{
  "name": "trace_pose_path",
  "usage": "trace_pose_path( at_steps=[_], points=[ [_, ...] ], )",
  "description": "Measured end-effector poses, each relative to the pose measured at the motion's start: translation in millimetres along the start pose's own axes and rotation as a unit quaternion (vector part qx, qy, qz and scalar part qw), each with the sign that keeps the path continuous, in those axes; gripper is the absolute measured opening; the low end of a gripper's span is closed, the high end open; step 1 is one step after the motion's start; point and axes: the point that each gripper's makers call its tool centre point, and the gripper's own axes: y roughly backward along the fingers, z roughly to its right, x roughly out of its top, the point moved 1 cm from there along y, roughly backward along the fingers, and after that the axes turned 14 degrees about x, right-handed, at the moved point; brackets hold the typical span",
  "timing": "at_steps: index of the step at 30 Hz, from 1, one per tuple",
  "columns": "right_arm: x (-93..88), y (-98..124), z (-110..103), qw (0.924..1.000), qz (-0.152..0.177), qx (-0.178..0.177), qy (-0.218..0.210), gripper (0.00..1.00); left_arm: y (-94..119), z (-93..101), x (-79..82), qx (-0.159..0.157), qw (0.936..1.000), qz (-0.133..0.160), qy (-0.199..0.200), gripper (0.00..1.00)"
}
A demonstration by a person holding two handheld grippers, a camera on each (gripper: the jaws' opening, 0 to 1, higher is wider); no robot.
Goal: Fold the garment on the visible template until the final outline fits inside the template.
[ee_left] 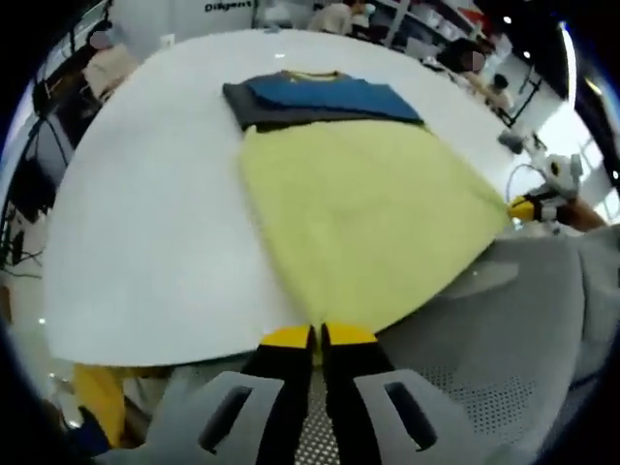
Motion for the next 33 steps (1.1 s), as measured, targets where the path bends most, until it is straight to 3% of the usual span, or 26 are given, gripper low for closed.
trace_pose_path(
  at_steps=[3, 5, 6, 8, 10, 12, 15, 19, 24, 26, 31, 33],
  points=[
    [-5.0, 1.7, -9.7, 0.9999, 0.004, 0.012, -0.009, 0.0, 4.7, 0.5, -2.9, 0.005, 1.0, -0.007, -0.002, 0.01],
    [3.8, 3.1, -7.4, 0.9994, 0.027, 0.017, -0.011, 0.0, 5.2, -4.3, 1.0, 0.02, 0.9998, -0.001, 0.005, 0.02],
    [16.0, 5.4, -0.9, 0.9983, 0.058, -0.006, 0.002, 0.0, 3.6, -6.0, 5.3, 0.018, 0.9997, 0.014, 0.0, 0.01],
    [29.1, 7.4, 0.4, 0.9969, 0.075, -0.015, 0.017, 0.0, 6.2, -4.2, 22.8, 0.007, 0.9975, 0.052, 0.048, 0.01],
    [44.7, 8.9, 3.4, 0.9939, 0.105, -0.023, 0.026, 0.0, 9.5, -5.4, 36.9, 0.0, 0.9942, 0.088, 0.063, 0.01],
    [61.4, 10.8, 6.1, 0.9908, 0.131, -0.022, 0.028, 0.0, 20.0, -10.6, 68.2, -0.004, 0.9839, 0.15, 0.096, 0.01],
    [88.6, 17.0, 16.5, 0.9846, 0.171, -0.027, 0.025, 0.0, 24.6, -24.5, 95.0, 0.002, 0.9749, 0.196, 0.105, 0.01],
    [105.9, 23.3, 35.8, 0.9801, 0.192, -0.048, 0.016, 0.0, 30.9, -33.0, 121.4, 0.017, 0.9681, 0.232, 0.094, 0.01],
    [141.4, 26.0, 49.5, 0.9714, 0.234, -0.04, -0.007, 0.0, 29.1, -36.6, 152.7, 0.017, 0.9615, 0.261, 0.085, 0.01],
    [155.1, 23.8, 57.7, 0.9756, 0.212, -0.053, 0.017, 0.0, 23.6, -39.4, 164.0, 0.022, 0.9613, 0.265, 0.073, 0.01],
    [181.3, 22.5, 63.7, 0.972, 0.23, -0.04, 0.021, 0.0, 12.7, -44.6, 187.0, 0.036, 0.9611, 0.268, 0.057, 0.01],
    [199.8, 20.4, 76.6, 0.9704, 0.236, -0.045, 0.027, 0.0, 8.6, -53.8, 205.1, 0.039, 0.9589, 0.276, 0.054, 0.01]
  ],
)
